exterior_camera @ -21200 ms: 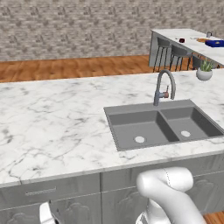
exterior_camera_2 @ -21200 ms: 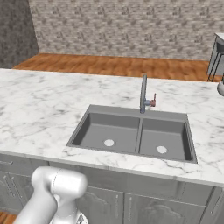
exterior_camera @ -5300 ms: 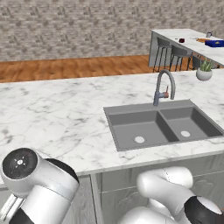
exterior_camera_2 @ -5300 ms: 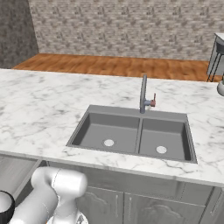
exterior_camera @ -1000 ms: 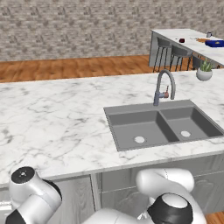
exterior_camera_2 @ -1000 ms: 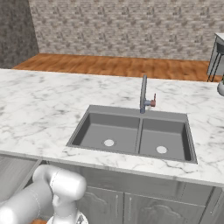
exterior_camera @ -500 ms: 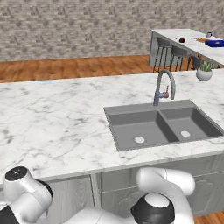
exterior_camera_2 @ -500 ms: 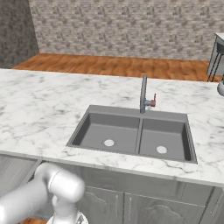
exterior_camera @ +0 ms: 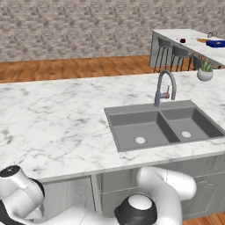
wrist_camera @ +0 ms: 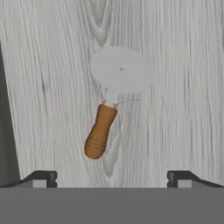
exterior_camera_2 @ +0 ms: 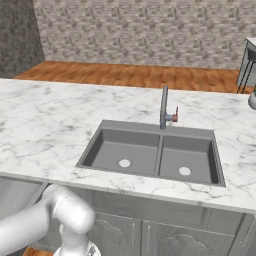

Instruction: Take the pizza cutter from the drawer on the left and place it on the dining counter for cutting.

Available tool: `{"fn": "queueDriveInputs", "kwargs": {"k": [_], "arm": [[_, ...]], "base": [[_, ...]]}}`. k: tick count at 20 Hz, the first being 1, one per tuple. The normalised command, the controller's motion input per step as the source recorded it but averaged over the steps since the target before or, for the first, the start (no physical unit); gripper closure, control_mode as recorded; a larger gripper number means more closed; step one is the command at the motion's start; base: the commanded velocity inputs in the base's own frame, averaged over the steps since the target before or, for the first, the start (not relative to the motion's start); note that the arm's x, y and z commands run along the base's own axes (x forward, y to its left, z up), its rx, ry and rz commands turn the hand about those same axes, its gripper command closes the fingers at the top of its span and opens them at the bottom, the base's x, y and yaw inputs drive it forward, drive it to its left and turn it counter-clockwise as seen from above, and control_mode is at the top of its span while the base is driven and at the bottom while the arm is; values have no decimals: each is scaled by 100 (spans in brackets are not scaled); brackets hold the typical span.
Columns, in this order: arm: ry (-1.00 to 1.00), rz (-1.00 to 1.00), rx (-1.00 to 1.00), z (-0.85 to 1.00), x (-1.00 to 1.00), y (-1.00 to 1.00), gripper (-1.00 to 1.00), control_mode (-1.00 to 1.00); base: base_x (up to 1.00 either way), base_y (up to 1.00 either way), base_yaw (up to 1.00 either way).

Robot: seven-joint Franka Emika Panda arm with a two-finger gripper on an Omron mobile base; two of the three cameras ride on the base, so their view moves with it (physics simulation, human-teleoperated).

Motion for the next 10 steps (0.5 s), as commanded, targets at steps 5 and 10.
{"fn": "queueDriveInputs", "kwargs": {"k": [5, 10], "arm": [[3, 0, -5, -24, 0, 19, -100, -100], [0, 0, -3, -14, 0, 12, -100, -100]], "base": [[0, 0, 0], [0, 0, 0]]}}
